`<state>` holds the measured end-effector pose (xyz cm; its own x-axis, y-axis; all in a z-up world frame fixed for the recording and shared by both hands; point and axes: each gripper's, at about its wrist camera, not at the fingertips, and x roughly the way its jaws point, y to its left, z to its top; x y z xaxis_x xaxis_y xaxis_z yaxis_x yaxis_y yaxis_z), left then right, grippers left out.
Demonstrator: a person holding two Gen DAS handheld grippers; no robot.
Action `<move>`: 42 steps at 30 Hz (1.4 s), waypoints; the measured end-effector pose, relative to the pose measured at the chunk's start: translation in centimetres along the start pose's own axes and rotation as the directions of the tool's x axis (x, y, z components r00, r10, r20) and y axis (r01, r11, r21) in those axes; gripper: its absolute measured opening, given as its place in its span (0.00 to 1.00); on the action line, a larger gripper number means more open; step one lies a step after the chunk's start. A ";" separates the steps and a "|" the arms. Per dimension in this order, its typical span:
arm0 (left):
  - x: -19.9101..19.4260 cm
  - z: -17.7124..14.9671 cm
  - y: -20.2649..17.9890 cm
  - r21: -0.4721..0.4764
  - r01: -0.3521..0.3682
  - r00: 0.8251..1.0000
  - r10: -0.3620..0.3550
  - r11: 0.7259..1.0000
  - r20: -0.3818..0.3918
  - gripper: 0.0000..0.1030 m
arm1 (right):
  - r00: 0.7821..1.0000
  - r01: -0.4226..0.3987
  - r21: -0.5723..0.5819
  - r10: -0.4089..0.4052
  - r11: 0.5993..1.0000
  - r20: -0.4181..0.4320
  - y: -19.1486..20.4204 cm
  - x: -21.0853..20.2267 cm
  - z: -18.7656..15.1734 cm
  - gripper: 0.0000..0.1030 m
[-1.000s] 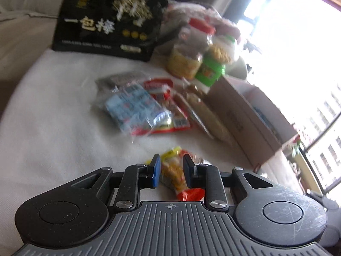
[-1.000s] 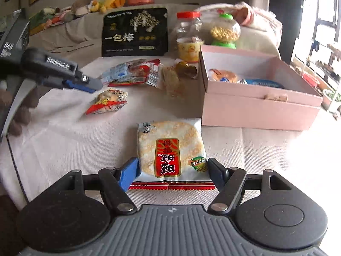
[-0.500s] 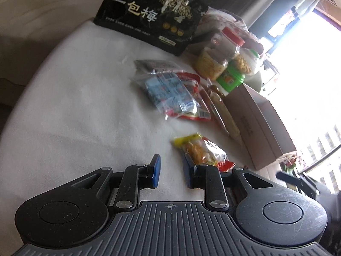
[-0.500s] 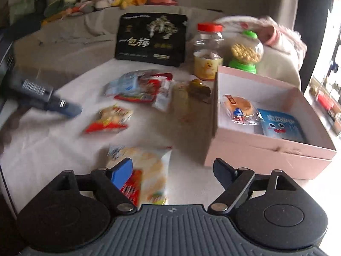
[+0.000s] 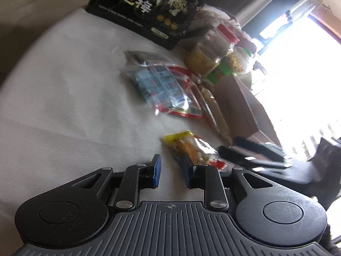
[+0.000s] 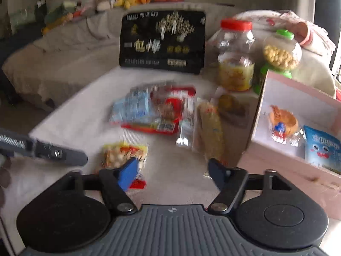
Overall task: Organize snacks
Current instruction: 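Lift the rice cracker bag with the right tool while the left tool lifts the yellow packet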
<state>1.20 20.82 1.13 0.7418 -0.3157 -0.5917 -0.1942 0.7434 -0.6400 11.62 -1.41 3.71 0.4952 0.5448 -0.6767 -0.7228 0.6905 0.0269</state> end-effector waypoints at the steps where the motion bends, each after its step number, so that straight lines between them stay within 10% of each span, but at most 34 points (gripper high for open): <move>1: 0.3 0.1 0.0 -0.007 0.006 1.000 -0.006 1.000 -0.005 0.25 | 1.000 -0.003 0.002 0.003 1.000 -0.002 0.2 0.1 -0.3 0.66; 14: 5.2 2.0 -4.4 0.085 0.099 0.994 -0.095 0.992 -0.045 0.32 | 1.000 -0.002 0.061 0.003 0.998 -0.004 -0.2 -1.3 -2.2 0.66; 26: 9.3 1.1 -11.0 0.390 -0.087 0.992 0.118 0.917 -0.055 0.34 | 0.977 0.206 0.025 -0.207 0.978 0.045 -2.7 -8.0 -7.7 0.80; 42: 4.2 -2.4 -12.5 0.408 -0.135 0.989 0.150 0.903 -0.007 0.26 | 0.995 0.048 0.380 -0.079 0.924 0.065 -7.3 -8.6 -11.1 1.00</move>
<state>5.21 8.80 5.51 0.6997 -0.2043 -0.6846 -0.0137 0.9542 -0.2987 7.25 -16.40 1.16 0.5807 0.5183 -0.6278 -0.4604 0.8451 0.2718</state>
